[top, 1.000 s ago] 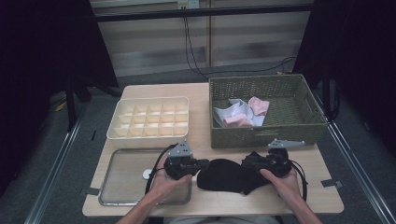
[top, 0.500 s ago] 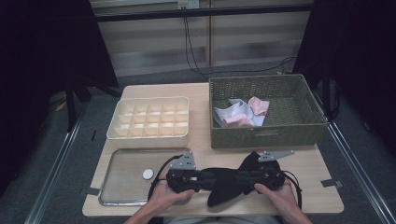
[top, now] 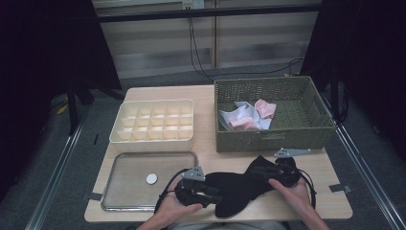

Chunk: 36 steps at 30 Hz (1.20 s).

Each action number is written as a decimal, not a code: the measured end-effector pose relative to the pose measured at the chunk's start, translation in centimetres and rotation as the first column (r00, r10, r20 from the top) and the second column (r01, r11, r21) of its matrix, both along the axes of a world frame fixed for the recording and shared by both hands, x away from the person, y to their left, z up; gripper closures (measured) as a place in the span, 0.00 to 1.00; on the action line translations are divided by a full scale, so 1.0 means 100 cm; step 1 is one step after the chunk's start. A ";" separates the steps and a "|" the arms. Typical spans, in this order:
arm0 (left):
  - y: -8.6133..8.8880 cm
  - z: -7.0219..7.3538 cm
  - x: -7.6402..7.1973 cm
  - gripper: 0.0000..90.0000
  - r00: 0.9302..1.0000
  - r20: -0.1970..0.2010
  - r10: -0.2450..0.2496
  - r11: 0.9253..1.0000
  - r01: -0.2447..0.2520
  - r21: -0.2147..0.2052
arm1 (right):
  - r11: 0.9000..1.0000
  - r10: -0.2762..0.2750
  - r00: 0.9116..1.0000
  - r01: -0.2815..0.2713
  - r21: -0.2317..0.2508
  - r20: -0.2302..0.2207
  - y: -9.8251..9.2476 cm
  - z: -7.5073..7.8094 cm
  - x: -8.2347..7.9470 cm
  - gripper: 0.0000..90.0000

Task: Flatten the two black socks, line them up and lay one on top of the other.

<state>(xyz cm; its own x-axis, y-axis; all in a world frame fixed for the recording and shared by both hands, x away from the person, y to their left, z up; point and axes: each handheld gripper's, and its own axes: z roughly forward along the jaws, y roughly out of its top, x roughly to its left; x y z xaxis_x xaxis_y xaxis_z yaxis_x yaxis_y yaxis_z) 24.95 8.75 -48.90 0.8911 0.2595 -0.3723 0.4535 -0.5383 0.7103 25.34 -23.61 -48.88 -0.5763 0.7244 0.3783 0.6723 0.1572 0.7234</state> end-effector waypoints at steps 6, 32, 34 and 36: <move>-0.006 -0.008 -0.003 0.73 1.000 -0.018 -0.010 0.999 0.011 0.046 | 0.992 -0.115 0.993 0.116 -0.038 0.024 -0.027 -0.002 0.016 0.79; 0.012 0.007 0.014 0.99 0.999 0.014 0.049 0.999 -0.049 0.012 | 0.979 -0.190 0.982 0.188 -0.081 -0.016 -0.041 -0.016 0.026 0.95; 0.015 0.009 0.017 0.99 0.998 0.017 0.056 0.998 -0.056 0.002 | 0.981 -0.186 0.983 0.185 -0.051 -0.011 -0.043 -0.014 0.026 0.96; 0.018 0.010 0.018 0.99 0.998 0.008 0.066 0.998 -0.066 -0.016 | 0.982 -0.188 0.982 0.188 -0.018 -0.012 -0.044 -0.012 0.026 0.96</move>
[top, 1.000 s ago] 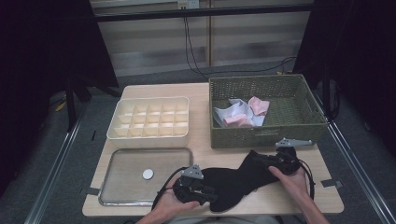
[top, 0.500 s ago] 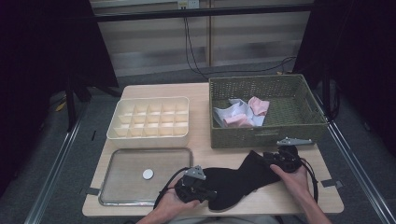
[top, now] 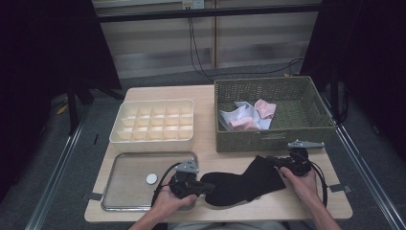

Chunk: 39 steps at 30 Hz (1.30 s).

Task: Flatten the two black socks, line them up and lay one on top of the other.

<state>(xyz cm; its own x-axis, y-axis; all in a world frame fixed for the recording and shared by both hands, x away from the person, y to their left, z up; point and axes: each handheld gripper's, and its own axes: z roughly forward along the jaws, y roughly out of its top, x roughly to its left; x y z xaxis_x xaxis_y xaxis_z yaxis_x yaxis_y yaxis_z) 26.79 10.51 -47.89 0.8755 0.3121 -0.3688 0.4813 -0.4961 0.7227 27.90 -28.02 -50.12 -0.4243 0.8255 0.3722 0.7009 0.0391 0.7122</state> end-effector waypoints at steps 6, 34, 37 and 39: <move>0.005 0.007 0.003 0.99 1.000 0.004 0.018 0.999 -0.017 -0.030 | 0.997 -0.011 1.000 0.009 0.072 0.026 -0.005 0.009 -0.003 0.96; 0.019 0.031 0.013 0.99 0.998 0.033 0.057 0.997 -0.055 -0.056 | 0.984 -0.037 0.999 0.031 0.177 0.031 -0.012 0.031 -0.067 0.97; 0.011 0.019 0.025 0.99 0.995 0.040 0.093 0.995 -0.094 0.016 | 0.990 -0.024 1.000 0.021 0.136 0.020 -0.007 0.024 -0.064 0.97; 0.008 0.014 0.030 0.97 0.994 0.039 0.099 0.995 -0.100 0.029 | 0.994 -0.022 1.000 0.020 0.104 0.010 -0.005 0.021 -0.062 0.96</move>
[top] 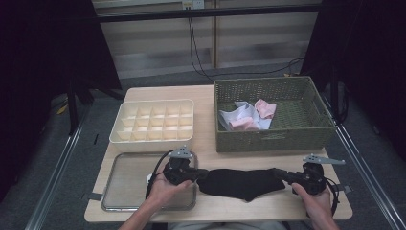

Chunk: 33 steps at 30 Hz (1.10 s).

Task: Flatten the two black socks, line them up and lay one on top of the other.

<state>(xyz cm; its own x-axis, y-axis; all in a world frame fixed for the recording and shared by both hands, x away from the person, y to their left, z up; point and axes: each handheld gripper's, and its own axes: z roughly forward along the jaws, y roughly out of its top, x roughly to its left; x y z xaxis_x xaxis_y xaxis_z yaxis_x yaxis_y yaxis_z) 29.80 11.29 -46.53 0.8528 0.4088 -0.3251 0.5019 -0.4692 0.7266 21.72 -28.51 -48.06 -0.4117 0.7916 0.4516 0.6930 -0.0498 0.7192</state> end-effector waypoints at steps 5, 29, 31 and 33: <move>0.002 -0.007 0.003 0.82 0.999 -0.007 0.032 0.999 -0.031 0.020 | 0.999 0.003 1.000 -0.003 -0.050 -0.007 -0.001 -0.005 0.005 0.95; -0.002 -0.028 -0.003 0.88 0.998 -0.054 0.028 0.992 -0.021 0.122 | 0.990 0.096 0.995 -0.099 -0.101 -0.033 0.021 -0.008 0.005 0.65; -0.004 -0.028 -0.003 0.91 0.999 -0.038 0.032 0.991 -0.027 0.133 | 0.983 0.103 0.992 -0.114 -0.142 -0.078 0.021 -0.013 0.008 0.65; -0.003 -0.027 -0.002 0.93 0.999 -0.048 0.020 0.993 -0.014 0.121 | 0.982 0.101 0.991 -0.113 -0.154 -0.086 0.020 -0.014 0.009 0.70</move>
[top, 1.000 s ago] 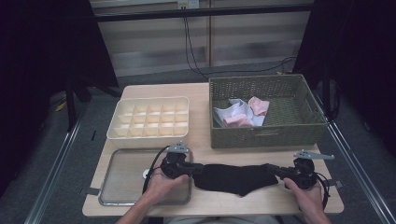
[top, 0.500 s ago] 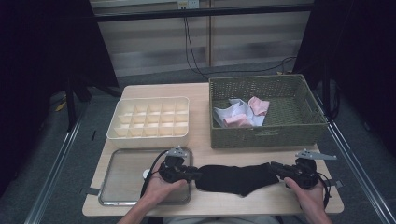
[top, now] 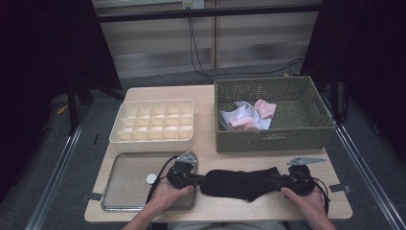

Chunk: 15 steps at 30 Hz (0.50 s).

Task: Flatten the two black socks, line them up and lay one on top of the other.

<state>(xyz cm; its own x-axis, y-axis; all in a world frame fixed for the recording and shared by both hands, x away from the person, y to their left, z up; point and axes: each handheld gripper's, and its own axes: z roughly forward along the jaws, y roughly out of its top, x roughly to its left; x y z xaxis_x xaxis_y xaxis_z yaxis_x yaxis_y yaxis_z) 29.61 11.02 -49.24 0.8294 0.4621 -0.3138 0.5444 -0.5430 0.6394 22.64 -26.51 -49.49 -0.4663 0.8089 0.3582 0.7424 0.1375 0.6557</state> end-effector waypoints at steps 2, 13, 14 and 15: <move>0.002 0.003 0.000 0.93 1.000 -0.007 0.006 1.000 -0.006 -0.019 | 0.999 0.001 1.000 -0.001 -0.032 0.007 0.001 0.000 0.000 0.77; 0.009 0.016 -0.005 0.93 1.000 0.004 -0.007 0.996 0.007 -0.091 | 0.997 -0.082 0.995 0.083 -0.006 0.057 -0.015 0.006 -0.003 0.90; 0.009 0.015 -0.005 0.92 1.000 0.003 -0.004 0.996 0.004 -0.093 | 0.996 -0.083 0.995 0.083 -0.009 0.049 -0.017 0.005 -0.004 0.87; 0.009 0.015 -0.005 0.92 1.000 0.004 -0.001 0.995 0.001 -0.095 | 0.996 -0.085 0.995 0.085 -0.010 0.045 -0.018 0.005 -0.004 0.85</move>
<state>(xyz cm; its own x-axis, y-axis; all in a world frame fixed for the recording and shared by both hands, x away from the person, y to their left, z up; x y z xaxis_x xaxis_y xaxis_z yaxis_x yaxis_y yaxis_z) 29.08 11.90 -47.75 0.8312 0.4295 -0.3530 0.5412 -0.4800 0.6904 22.21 -28.27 -49.03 -0.4108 0.8503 0.3290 0.7221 0.0831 0.6868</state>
